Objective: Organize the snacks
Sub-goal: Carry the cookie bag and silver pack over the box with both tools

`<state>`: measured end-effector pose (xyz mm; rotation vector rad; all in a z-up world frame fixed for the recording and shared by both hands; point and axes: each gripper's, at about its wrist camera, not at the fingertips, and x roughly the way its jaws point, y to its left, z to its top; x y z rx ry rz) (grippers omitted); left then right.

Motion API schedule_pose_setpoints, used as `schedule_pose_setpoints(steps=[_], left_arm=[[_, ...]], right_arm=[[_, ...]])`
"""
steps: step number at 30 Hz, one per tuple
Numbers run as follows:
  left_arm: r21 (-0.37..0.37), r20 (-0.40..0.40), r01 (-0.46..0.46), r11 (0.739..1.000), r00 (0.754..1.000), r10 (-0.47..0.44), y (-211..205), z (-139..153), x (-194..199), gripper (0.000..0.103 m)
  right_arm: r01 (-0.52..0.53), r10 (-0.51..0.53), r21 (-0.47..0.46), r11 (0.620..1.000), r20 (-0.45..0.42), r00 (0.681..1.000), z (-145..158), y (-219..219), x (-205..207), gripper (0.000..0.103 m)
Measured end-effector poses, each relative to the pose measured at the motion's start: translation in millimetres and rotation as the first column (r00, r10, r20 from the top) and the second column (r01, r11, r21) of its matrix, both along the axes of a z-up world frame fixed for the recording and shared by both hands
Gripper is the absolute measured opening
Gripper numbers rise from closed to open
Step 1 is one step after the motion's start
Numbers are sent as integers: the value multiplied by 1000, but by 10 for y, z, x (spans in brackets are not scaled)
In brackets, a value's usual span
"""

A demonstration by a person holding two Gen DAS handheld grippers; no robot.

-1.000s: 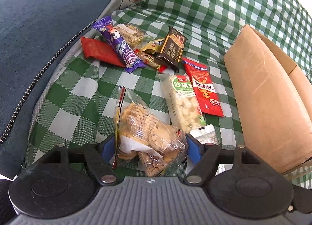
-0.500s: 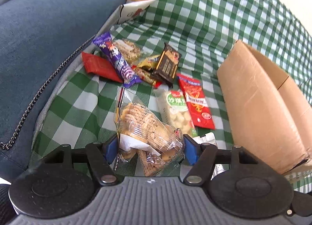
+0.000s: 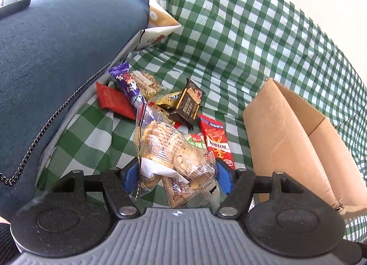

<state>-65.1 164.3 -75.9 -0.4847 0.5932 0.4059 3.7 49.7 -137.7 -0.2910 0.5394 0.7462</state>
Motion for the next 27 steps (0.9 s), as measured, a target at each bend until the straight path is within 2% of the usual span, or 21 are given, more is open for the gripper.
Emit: schedule_pose_setpoints(steps=[27], left_arm=[[-1, 6, -1, 1000, 1000, 1, -12, -2, 5, 73]], right_arm=[[-3, 2, 14, 1000, 22, 1000, 14, 11, 4, 26]])
